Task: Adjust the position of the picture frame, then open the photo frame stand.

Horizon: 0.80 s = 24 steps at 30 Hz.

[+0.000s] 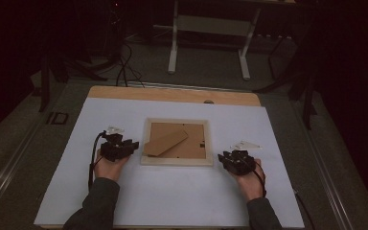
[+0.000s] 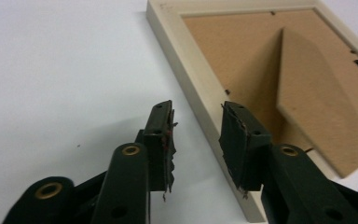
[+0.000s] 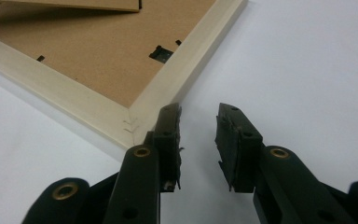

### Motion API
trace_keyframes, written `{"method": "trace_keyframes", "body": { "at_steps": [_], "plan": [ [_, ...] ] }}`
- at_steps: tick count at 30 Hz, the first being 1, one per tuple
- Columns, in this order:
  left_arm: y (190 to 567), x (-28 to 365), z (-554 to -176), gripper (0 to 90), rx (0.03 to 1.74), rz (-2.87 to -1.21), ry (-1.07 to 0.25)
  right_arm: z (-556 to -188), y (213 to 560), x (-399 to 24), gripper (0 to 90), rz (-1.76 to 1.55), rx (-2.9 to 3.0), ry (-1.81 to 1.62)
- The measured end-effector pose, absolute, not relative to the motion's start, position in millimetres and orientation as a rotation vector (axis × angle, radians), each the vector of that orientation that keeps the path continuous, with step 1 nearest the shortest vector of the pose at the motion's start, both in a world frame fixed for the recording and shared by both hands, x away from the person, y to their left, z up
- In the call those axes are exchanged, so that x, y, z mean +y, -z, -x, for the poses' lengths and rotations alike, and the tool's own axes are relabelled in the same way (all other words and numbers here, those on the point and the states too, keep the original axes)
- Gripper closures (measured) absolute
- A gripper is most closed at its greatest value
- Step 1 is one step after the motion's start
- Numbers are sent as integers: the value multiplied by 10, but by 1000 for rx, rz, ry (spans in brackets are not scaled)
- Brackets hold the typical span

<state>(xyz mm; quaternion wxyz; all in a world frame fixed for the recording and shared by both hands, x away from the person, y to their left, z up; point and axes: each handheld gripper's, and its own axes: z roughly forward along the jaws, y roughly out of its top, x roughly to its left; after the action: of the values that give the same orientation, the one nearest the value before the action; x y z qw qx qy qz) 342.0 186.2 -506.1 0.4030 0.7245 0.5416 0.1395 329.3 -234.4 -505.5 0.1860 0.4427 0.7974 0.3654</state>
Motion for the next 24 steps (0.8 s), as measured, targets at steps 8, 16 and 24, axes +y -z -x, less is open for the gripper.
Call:
{"method": "trace_keyframes", "body": {
  "at_steps": [8,16,24],
  "plan": [
    [4875,1856,-3445,587,1313,-1831,-336,-3269,5048,-2394,681,-1262,2243,-1043],
    [4700,1756,-3511,508,1266,-1835,-319,-3284,5048,-2390,653,-1274,2253,-1060],
    [4636,1620,-3597,564,1189,-1877,-272,-3272,5107,-2334,629,-1266,2277,-1042]
  ]
}}
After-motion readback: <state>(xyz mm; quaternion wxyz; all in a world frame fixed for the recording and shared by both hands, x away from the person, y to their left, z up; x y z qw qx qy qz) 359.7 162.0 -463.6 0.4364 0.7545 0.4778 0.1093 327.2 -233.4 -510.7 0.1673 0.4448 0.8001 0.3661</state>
